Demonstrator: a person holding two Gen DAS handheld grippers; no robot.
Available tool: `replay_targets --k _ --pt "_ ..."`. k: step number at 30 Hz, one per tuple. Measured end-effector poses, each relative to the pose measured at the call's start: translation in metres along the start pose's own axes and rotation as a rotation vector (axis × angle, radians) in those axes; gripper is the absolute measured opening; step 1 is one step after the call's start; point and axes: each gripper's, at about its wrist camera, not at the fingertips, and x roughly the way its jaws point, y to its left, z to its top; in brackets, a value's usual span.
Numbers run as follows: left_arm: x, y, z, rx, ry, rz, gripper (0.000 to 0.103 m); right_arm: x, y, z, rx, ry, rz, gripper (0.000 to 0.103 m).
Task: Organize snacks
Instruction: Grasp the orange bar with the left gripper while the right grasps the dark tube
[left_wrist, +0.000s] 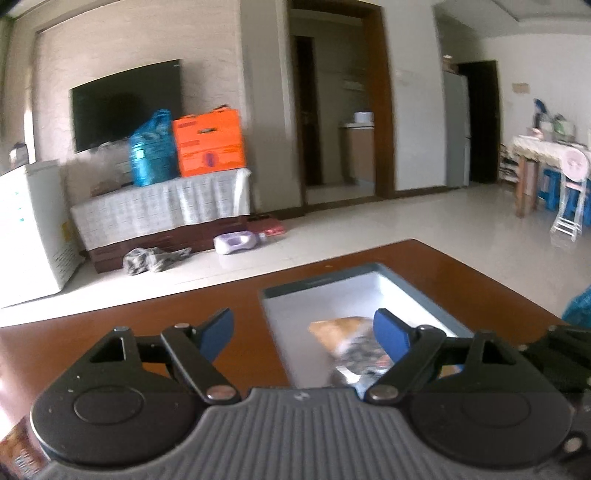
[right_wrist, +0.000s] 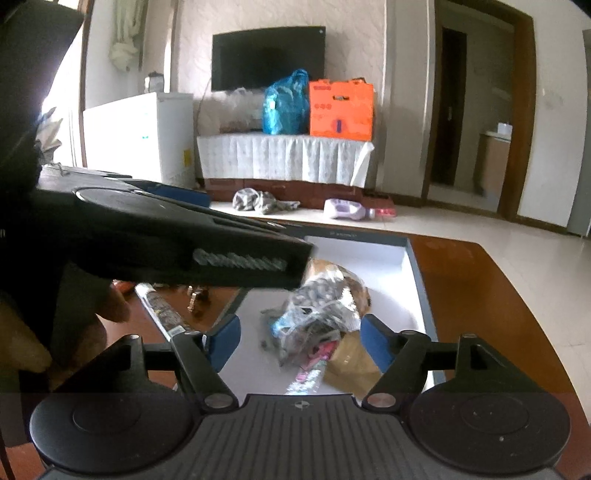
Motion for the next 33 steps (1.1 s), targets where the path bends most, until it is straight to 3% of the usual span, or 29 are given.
replay_targets --k 7,12,18,25,33 --pt "-0.017 0.073 -0.021 -0.090 0.012 0.116 0.084 0.002 0.029 0.005 -0.048 -0.024 0.059 0.071" --pt "-0.019 0.115 -0.046 -0.090 0.065 0.200 0.084 0.013 0.064 0.010 -0.111 0.000 0.142 0.066" --pt "-0.007 0.143 -0.074 -0.090 0.132 0.184 0.084 0.032 0.108 0.010 -0.213 0.058 0.220 0.062" --pt "0.015 0.169 -0.093 -0.141 0.192 0.121 0.084 0.047 0.129 0.011 -0.258 0.082 0.198 0.062" --pt "0.025 0.193 -0.095 -0.170 0.243 0.107 0.082 0.074 0.152 0.010 -0.306 0.135 0.180 0.062"
